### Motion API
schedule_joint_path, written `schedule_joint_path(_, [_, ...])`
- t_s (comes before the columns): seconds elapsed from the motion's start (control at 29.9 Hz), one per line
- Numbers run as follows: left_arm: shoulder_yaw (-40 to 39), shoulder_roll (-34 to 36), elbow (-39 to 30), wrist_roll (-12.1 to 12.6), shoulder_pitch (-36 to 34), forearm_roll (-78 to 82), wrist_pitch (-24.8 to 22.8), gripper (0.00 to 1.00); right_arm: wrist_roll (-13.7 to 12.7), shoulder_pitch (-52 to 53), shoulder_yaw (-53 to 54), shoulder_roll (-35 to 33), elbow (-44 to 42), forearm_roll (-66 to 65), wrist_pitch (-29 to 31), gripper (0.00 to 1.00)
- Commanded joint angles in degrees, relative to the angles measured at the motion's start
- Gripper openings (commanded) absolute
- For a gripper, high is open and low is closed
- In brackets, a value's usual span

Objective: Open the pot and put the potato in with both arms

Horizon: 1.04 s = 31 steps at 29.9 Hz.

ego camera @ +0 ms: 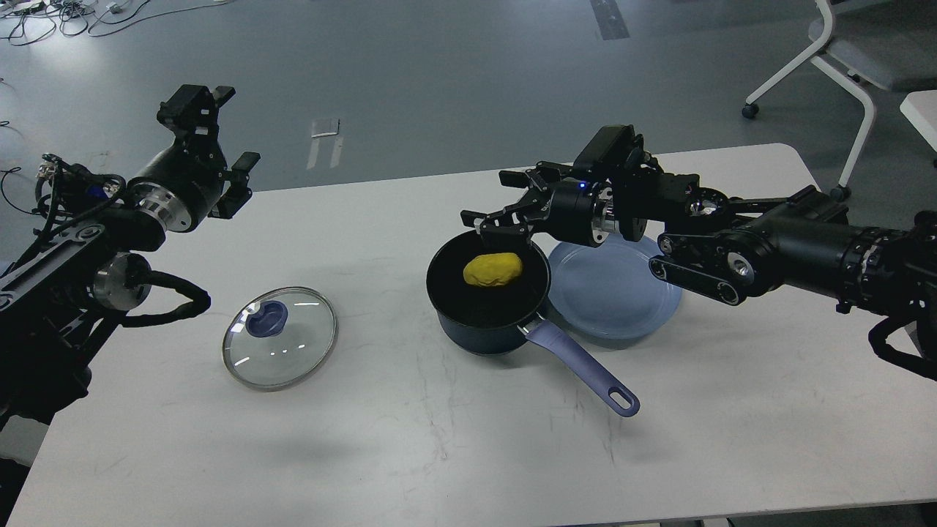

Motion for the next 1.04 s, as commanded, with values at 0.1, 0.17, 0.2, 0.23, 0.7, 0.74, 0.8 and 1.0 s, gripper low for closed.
schedule_joint_path(0.1, [-2.1,-2.0,-0.9,1.3,-0.1,-5.7,-0.2,0.98,0.0,-0.9,12.9,-4.2,3.8,41.6,7.1,1.00])
schedule_joint_path(0.17, [-2.4,-2.1,-0.9,2.4,-0.1,-7.6,-0.2,0.98,-2.1,-1.5,15.5,-5.4,3.9,47.9,7.5,1.00])
schedule_joint_path(0.2, [-2.5,-2.2,-0.8,3.3,-0.1,-8.6,-0.3,0.98,-5.4,-2.5,18.5,-6.7,4.7,54.2,8.1,1.00])
schedule_joint_path(0.23, [-2.5,-2.5,-0.8,3.6,0.0,-8.9,-0.4,0.98,-8.9,-3.4,22.3,-8.0,6.2,59.7,10.2,1.00])
schedule_joint_path(0.7, [-3.7,-3.1,-0.6,3.9,3.6,-11.8,-4.0,0.98,-18.7,-14.1,35.5,-13.6,9.5,68.8,24.8,1.00])
schedule_joint_path(0.74, [-3.8,-3.1,-0.5,3.9,4.0,-11.8,-4.0,0.98,-18.8,-14.1,35.6,-13.5,9.5,68.9,24.7,1.00])
schedule_joint_path(0.8, [-4.0,-3.2,-0.5,3.9,4.3,-11.9,-4.3,0.98,-19.0,-14.0,36.0,-13.3,9.5,69.8,24.8,1.00])
schedule_joint_path(1.0, [-5.8,-3.8,-0.5,3.9,4.4,-11.9,-4.5,0.98,-18.8,-12.6,35.1,-11.7,9.6,70.3,25.4,1.00])
